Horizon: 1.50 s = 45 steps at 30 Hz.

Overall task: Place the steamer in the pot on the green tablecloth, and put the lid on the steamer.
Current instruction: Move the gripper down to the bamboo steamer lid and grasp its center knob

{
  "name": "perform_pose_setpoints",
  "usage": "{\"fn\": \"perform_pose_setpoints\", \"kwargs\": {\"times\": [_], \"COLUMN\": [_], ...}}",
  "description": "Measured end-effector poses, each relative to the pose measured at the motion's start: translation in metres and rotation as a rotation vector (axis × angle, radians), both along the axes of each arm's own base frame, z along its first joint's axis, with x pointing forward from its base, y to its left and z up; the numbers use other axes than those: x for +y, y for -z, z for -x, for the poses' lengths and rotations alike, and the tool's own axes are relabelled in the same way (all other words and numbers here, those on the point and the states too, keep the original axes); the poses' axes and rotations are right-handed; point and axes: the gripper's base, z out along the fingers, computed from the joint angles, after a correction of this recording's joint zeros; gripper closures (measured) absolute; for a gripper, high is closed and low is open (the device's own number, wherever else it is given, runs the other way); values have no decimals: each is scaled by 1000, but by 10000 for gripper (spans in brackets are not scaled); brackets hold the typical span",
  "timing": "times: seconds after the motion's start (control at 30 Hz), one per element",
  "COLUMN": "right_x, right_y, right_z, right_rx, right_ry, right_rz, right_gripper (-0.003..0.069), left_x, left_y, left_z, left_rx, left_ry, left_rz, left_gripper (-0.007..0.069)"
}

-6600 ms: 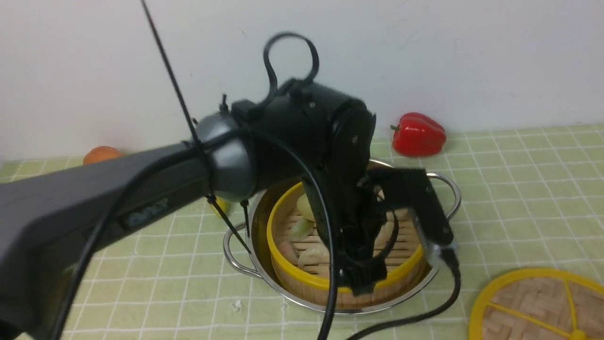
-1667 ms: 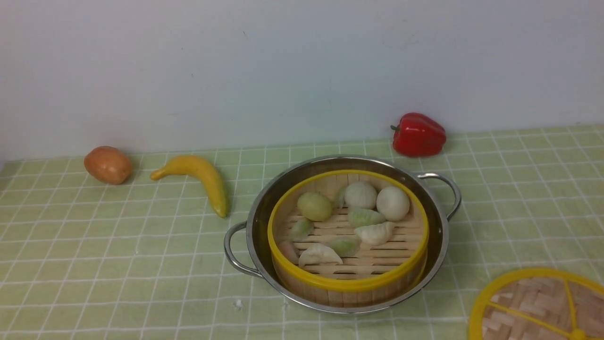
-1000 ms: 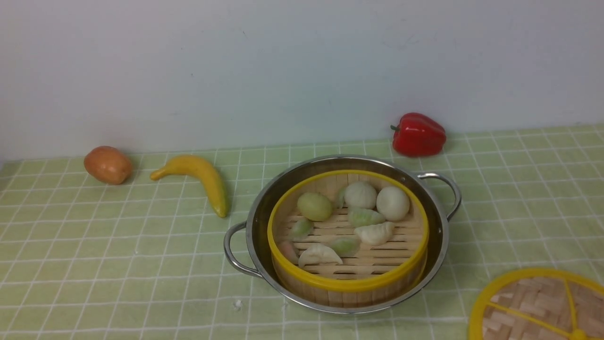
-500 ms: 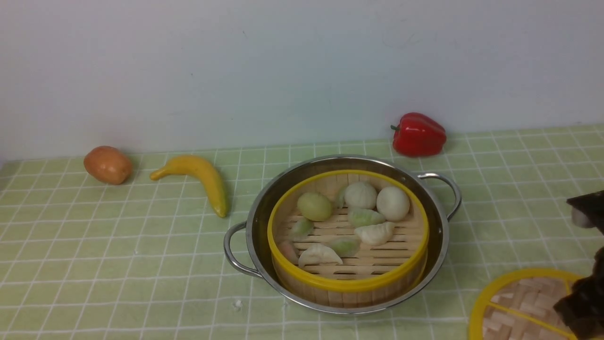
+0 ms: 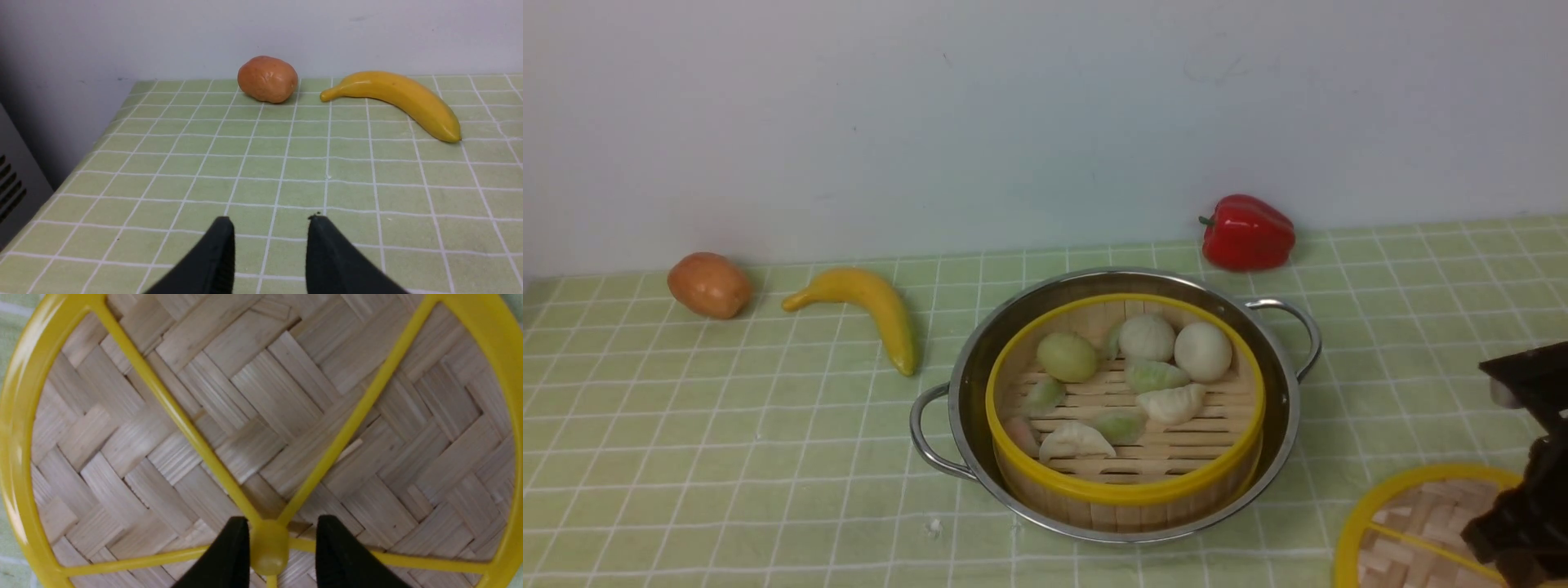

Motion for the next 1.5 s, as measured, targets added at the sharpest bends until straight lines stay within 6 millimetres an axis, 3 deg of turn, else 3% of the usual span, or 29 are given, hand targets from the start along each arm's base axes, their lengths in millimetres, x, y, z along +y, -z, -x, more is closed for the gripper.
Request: {"fn": "perform_pose_setpoints", "kwargs": {"times": [0.7, 0.83, 0.9, 1.2, 1.37, 1.5], "right_x": [1, 1, 1, 0, -5, -3], "right_y": [11, 11, 11, 9, -12, -71], "right_z": [-2, -3, -2, -1, -2, -8], "right_rx": [70, 68, 74, 93, 51, -144], "right_ry": [17, 17, 19, 22, 12, 29], "right_rz": [-1, -2, -3, 18, 67, 29], "right_gripper": [416, 451, 513, 513, 513, 513], "left_x": [0, 0, 0, 0, 0, 0], "left_y": [0, 0, 0, 0, 0, 0], "left_z": [0, 0, 0, 0, 0, 0], "left_rx": [0, 0, 0, 0, 0, 0], "left_ry": [0, 0, 0, 0, 0, 0], "left_rz": [0, 0, 0, 0, 0, 0], "left_gripper": [382, 382, 382, 382, 382, 382]}}
